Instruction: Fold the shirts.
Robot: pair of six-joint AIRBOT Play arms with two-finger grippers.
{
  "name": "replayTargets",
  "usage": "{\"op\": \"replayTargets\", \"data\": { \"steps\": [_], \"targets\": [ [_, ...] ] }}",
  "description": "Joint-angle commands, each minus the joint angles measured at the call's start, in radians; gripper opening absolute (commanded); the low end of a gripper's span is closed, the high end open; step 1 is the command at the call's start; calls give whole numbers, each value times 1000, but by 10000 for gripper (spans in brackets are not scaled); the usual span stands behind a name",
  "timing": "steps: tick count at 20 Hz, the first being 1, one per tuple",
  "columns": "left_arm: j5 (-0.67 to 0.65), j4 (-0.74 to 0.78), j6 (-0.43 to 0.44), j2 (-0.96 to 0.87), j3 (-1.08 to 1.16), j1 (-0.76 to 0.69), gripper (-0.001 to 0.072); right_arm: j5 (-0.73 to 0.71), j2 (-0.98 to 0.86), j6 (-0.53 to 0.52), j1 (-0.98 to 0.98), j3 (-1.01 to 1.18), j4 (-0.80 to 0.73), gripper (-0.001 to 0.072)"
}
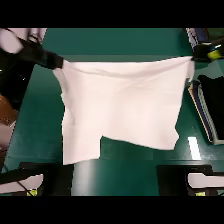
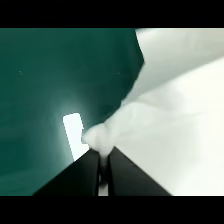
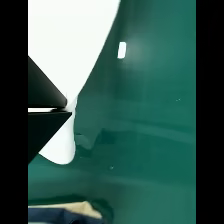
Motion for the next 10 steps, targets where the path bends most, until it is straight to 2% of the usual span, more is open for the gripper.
{"op": "replayTargets", "data": {
  "steps": [1,5,6,7,8,10],
  "targets": [
    [177,13,-3,-145,-33,0,31,-73,-149,-3,39,23,-6,14],
    [191,13,-13,-153,-26,0,35,-68,-198,-2,52,101,13,22],
    [176,13,-13,-153,-18,0,222,-61,-200,-3,47,118,45,140],
    [146,14,-13,-153,-5,1,469,-47,-199,-3,34,130,85,314],
    [96,13,-13,-151,14,10,478,-19,-199,-3,18,141,137,337],
    [-14,8,-12,-140,50,52,477,47,-180,-42,-31,127,269,337]
  ]
}}
